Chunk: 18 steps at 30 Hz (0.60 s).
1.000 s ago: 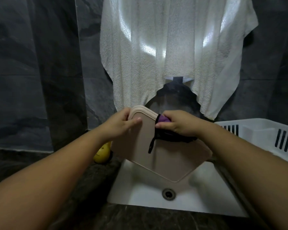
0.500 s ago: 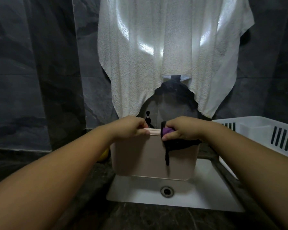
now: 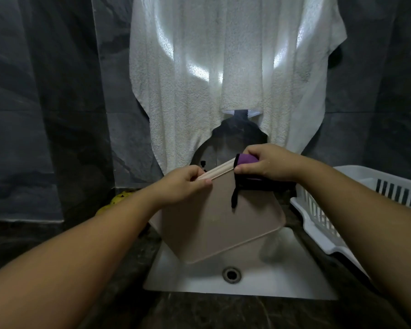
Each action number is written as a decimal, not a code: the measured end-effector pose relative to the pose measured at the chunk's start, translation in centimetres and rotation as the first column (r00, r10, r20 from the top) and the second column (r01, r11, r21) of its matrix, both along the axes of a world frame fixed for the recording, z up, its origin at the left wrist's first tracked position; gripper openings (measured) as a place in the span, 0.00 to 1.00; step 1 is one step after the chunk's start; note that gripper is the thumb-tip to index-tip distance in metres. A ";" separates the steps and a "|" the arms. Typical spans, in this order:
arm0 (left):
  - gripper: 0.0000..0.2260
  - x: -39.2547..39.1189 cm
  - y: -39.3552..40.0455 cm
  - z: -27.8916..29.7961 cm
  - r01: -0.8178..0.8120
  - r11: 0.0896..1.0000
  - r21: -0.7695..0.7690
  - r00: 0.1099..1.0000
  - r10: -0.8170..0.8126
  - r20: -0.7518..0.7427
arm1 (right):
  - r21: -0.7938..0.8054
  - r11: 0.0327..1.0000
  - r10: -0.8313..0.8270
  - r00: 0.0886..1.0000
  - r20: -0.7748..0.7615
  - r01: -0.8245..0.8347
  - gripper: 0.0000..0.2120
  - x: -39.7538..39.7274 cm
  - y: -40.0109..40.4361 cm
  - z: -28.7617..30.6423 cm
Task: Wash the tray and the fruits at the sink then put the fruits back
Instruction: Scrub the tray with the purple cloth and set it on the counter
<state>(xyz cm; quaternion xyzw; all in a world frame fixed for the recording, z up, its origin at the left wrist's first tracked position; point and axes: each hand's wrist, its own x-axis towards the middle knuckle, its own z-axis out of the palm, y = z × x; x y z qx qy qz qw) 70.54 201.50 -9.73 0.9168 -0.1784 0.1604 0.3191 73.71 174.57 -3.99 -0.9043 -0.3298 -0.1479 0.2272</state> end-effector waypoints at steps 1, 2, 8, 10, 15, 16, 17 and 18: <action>0.10 -0.2 -0.3 -0.1 0.020 0.998 -0.052 0.999 -0.022 -0.033 | 0.002 1.000 0.004 1.000 0.000 -0.004 0.19 -0.1 0.4 0.2; 0.10 -0.4 -0.7 0.0 0.050 0.995 -0.081 0.997 -0.054 -0.052 | -0.011 1.000 0.005 1.000 0.011 -0.005 0.19 -0.2 1.0 0.5; 0.07 -1.0 -1.3 0.9 0.051 0.990 -0.128 0.999 -0.050 0.012 | -0.018 1.000 0.012 0.999 0.034 -0.011 0.19 -0.1 1.6 0.4; 0.03 -1.0 -0.1 0.6 0.043 0.979 -0.200 0.999 -0.047 -0.017 | -0.050 0.999 -0.018 1.000 -0.001 0.018 0.19 0.3 0.1 -0.4; 0.11 -0.7 -0.6 0.5 0.109 0.983 -0.145 0.994 -0.107 0.025 | -0.246 0.969 -0.002 1.000 0.019 0.006 0.17 0.4 1.3 -1.4; 0.10 -0.6 -1.0 0.6 0.109 0.990 -0.087 0.993 -0.104 0.052 | -0.303 0.953 0.007 0.999 0.040 0.005 0.17 0.3 1.9 -1.4; 0.08 -0.5 -1.1 0.6 0.088 0.996 -0.008 0.994 -0.087 0.067 | -0.343 0.939 0.004 0.998 0.055 0.015 0.17 0.3 2.2 -1.4; 0.07 -0.5 -0.8 0.5 0.055 0.997 0.060 0.995 -0.059 0.076 | -0.366 0.930 -0.008 0.998 0.062 0.030 0.17 0.3 2.0 -1.4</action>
